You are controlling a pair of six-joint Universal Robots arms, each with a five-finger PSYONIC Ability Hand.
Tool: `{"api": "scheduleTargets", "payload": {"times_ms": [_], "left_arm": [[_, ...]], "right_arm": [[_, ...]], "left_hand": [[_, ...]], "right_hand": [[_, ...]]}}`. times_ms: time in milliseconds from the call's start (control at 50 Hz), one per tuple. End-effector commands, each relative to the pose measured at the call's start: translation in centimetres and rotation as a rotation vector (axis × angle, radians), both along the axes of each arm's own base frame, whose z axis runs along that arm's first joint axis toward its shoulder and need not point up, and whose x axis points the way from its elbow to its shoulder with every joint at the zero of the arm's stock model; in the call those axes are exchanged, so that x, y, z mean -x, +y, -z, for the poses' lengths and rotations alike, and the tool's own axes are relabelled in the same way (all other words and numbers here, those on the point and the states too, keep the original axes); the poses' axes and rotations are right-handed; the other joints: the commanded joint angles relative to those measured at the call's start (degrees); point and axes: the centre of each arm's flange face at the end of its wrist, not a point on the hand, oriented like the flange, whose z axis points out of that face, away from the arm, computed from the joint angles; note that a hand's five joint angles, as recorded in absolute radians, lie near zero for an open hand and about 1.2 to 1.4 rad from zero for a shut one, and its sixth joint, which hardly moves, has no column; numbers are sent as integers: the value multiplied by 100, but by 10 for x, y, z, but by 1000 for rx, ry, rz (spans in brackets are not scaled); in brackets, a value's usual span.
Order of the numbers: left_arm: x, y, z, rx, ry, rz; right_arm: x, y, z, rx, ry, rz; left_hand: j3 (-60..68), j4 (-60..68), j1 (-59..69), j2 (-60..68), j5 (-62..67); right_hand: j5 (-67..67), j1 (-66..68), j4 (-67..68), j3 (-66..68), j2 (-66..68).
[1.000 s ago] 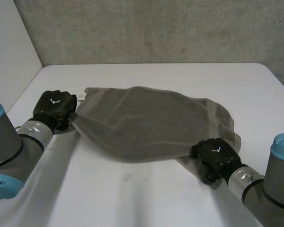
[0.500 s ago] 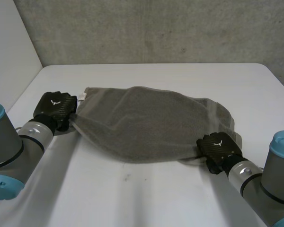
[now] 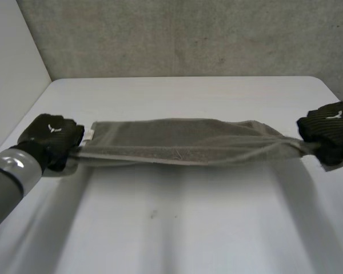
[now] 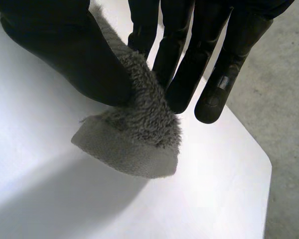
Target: Fold the laundry
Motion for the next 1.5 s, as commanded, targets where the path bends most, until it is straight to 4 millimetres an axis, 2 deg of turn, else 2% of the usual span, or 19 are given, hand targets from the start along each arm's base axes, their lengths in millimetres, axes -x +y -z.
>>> {"api": "scheduleTargets", "payload": {"times_ms": [20,120,160,260,380,440,520,540,580,600,640,720,820,860,920,1020,1240,1380,1500], "left_arm": [[-8,42,-2,-65,-220,98],[-6,54,20,-129,-299,157],[-4,49,49,-240,-347,185],[2,31,78,-338,-404,220],[13,-3,72,-256,-410,228],[23,-35,50,-123,-380,200],[48,-86,-27,256,-273,103],[48,-86,-27,258,-273,102],[62,-109,-104,588,-92,-27],[62,-109,-105,590,-91,-28],[60,-116,-164,832,110,-134],[57,-111,-189,937,200,-151],[57,-107,-164,833,163,-133],[56,-107,-130,733,120,-120],[56,-105,-112,682,97,-112],[54,-94,-38,506,23,-48],[50,-74,51,350,-43,5],[39,-56,69,261,-92,6],[19,-22,46,168,-241,20]], "right_arm": [[21,7,-6,-132,139,-51],[21,13,35,-321,202,-129],[21,7,60,-408,228,-171],[21,-6,68,-409,234,-173],[9,-31,63,-296,213,-167],[-4,-56,41,-141,153,-135],[-16,-98,-25,217,0,-24],[-16,-99,-25,218,-1,-24],[-19,-118,-79,511,-134,47],[-19,-118,-79,513,-135,48],[-19,-122,-125,789,-263,87],[-14,-114,-152,963,-320,106],[-15,-107,-145,936,-315,95],[-18,-106,-124,848,-300,80],[-19,-105,-109,785,-288,62],[-26,-100,-45,545,-256,1],[-25,-89,75,187,-168,8],[-20,-73,90,69,-47,-7],[-15,-33,76,-148,115,-86]], "left_hand": [[1035,1024,1211,1026,1069],[1035,1024,1211,1026,1069],[1035,1024,1211,1026,1069],[1035,1024,1211,1026,1069],[1035,1024,1211,1026,1069],[1035,1024,1211,1026,1069],[1035,1024,1211,1026,1069],[1035,1024,1211,1026,1069],[1035,1024,1211,1026,1069],[1035,1024,1211,1026,1069],[1035,1024,1211,1026,1069],[1035,1024,1211,1026,1069],[1035,1024,1211,1026,1069],[1035,1024,1211,1026,1069],[1035,1024,1211,1026,1069],[1035,1024,1211,1026,1069],[1035,1024,1211,1026,1069],[1035,1024,1211,1026,1069],[1035,1024,1211,1026,1069]], "right_hand": [[1393,2549,1169,1265,1298],[1393,2549,1169,1265,1298],[1393,2549,1169,1265,1298],[1393,2549,1169,1265,1298],[1393,2549,1169,1265,1298],[1393,2549,1169,1265,1298],[1393,2549,1169,1265,1298],[1393,2549,1169,1265,1298],[1393,2549,1169,1265,1298],[1393,2549,1169,1265,1298],[1393,2549,1169,1265,1298],[1393,2549,1169,1265,1298],[1393,2549,1169,1265,1298],[1393,2549,1169,1265,1298],[1393,2549,1169,1265,1298],[1393,2549,1169,1265,1298],[1393,2549,1169,1265,1298],[1393,2549,1169,1265,1298],[1393,2549,1169,1265,1298]]}}
